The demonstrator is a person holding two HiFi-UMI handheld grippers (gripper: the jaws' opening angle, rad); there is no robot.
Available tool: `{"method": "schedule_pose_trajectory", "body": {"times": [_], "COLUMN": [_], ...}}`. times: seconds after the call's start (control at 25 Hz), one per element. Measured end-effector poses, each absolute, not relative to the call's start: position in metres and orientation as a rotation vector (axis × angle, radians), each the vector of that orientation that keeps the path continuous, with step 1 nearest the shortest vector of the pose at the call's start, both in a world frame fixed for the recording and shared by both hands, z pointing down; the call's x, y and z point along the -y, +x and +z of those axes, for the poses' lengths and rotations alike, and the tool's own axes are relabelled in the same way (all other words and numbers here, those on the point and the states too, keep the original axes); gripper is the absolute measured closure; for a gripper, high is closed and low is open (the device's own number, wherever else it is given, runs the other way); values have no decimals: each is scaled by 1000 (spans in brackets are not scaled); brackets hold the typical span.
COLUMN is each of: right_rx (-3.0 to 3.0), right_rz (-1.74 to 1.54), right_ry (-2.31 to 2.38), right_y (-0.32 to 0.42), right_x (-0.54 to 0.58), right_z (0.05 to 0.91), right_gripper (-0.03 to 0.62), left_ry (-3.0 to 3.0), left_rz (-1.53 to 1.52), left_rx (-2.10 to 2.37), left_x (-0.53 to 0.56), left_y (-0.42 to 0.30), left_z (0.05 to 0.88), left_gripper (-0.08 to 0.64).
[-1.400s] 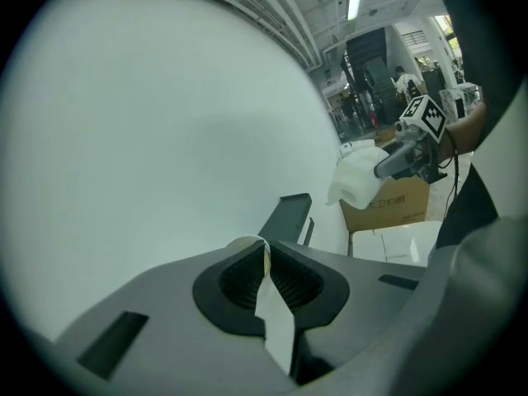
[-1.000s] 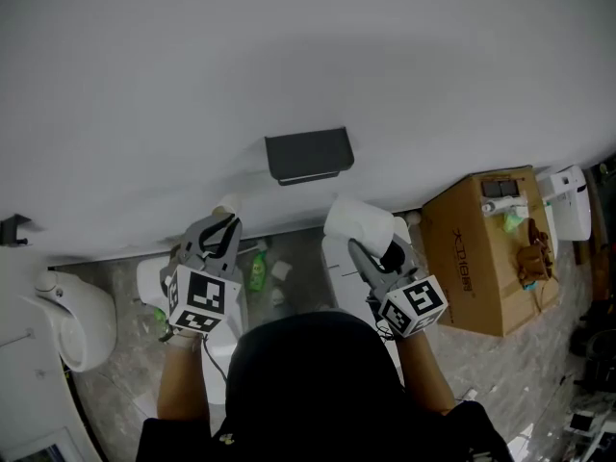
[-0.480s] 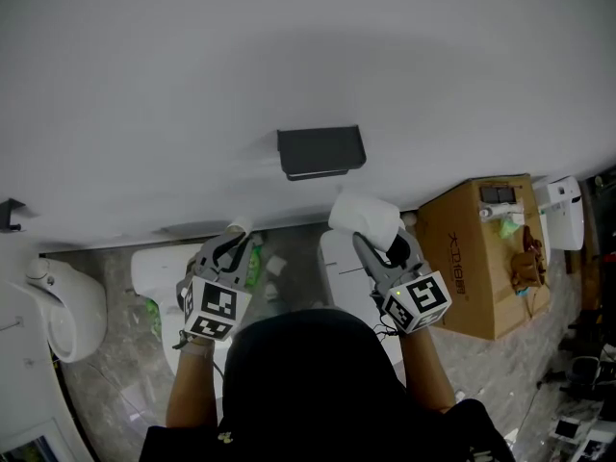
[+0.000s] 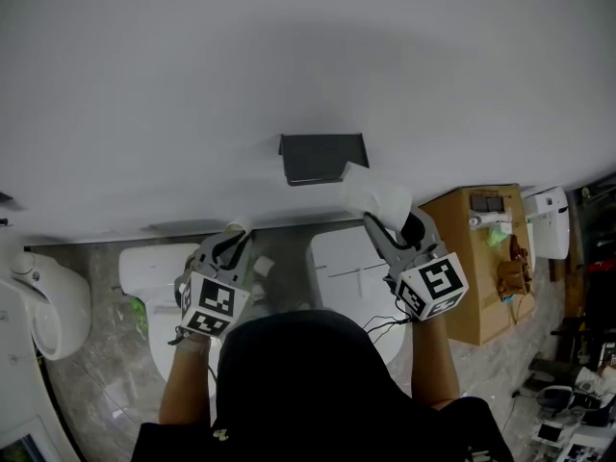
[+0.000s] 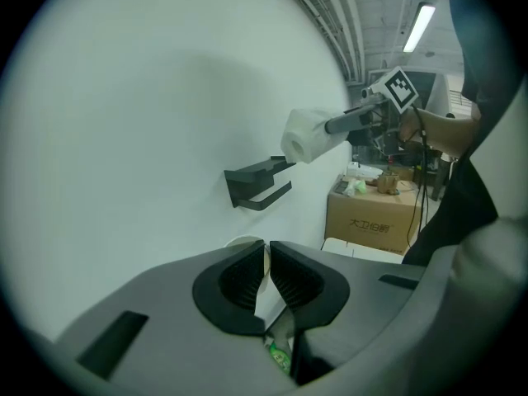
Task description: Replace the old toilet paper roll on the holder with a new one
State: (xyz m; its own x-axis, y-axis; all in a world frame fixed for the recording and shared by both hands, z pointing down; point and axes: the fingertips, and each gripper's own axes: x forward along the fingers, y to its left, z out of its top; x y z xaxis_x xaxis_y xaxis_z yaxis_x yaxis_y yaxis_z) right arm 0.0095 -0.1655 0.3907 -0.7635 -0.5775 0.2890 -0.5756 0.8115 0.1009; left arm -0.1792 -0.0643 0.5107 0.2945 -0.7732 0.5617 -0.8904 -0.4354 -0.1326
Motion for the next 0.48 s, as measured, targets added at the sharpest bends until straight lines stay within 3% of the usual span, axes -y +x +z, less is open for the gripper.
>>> {"method": "schedule_pose_trajectory", "body": {"times": [0.48], "right_rx": [2420], "right_rz": [-270], "right_ry": [643], "right_y": [-33], "right_x": [223], "right_z": [375], "right_gripper": [402], "left_ry": [2371], "left_rz": [804], "left_rx": [1514], "left_x": [86], "left_y": [-184], "left_z": [518], "left_gripper": [525]}}
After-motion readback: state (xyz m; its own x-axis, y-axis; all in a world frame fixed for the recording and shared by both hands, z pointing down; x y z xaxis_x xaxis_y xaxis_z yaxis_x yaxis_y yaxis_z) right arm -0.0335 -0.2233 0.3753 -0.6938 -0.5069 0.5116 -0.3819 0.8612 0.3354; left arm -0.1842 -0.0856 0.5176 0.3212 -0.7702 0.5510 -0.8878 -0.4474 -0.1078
